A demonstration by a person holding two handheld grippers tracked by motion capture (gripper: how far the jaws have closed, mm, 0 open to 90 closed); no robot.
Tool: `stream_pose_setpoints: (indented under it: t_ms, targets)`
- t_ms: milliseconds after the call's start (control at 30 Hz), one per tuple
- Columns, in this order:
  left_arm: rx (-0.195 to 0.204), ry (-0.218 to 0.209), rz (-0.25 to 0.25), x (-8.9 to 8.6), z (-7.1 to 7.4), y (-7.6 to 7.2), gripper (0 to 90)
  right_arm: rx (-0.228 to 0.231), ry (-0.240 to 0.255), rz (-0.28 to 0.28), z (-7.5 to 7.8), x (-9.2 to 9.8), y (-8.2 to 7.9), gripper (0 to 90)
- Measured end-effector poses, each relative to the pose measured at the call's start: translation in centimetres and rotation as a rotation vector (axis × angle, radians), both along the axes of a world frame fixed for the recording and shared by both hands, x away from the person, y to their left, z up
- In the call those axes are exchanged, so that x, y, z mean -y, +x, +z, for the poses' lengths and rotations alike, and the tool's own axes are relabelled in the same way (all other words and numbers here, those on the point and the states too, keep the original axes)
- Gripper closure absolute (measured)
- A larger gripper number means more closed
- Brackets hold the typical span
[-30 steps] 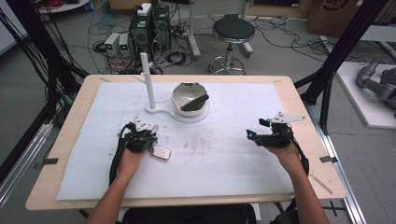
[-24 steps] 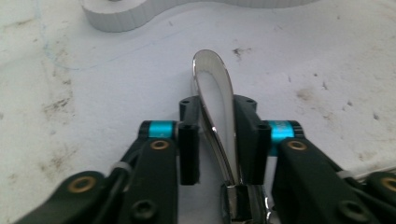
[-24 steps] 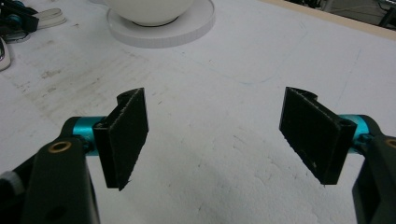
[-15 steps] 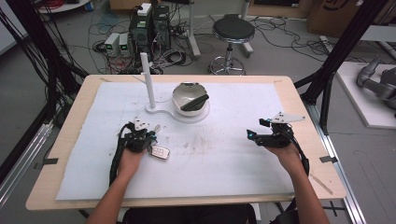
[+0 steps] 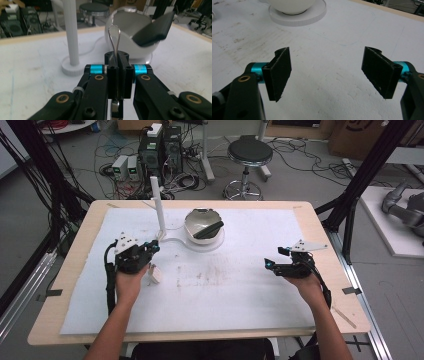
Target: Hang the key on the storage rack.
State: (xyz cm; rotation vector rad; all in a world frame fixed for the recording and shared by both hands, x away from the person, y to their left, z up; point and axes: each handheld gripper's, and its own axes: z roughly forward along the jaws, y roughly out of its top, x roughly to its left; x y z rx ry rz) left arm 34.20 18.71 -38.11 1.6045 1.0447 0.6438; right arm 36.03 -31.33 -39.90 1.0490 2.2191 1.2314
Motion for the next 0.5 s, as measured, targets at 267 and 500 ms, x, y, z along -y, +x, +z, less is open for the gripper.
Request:
stream_pose_setpoints:
  t_ms: [267,500]
  targets:
    - [0.084,-0.013,0.013,-0.7,3.4,0.6,86.8,0.005,0.008,-0.001,0.1,0.0,0.0,24.3]
    - [0.142,-0.061,0.021,-1.6,5.3,1.1,86.7,0.007,0.015,-0.005,0.1,0.2,0.0,24.3]
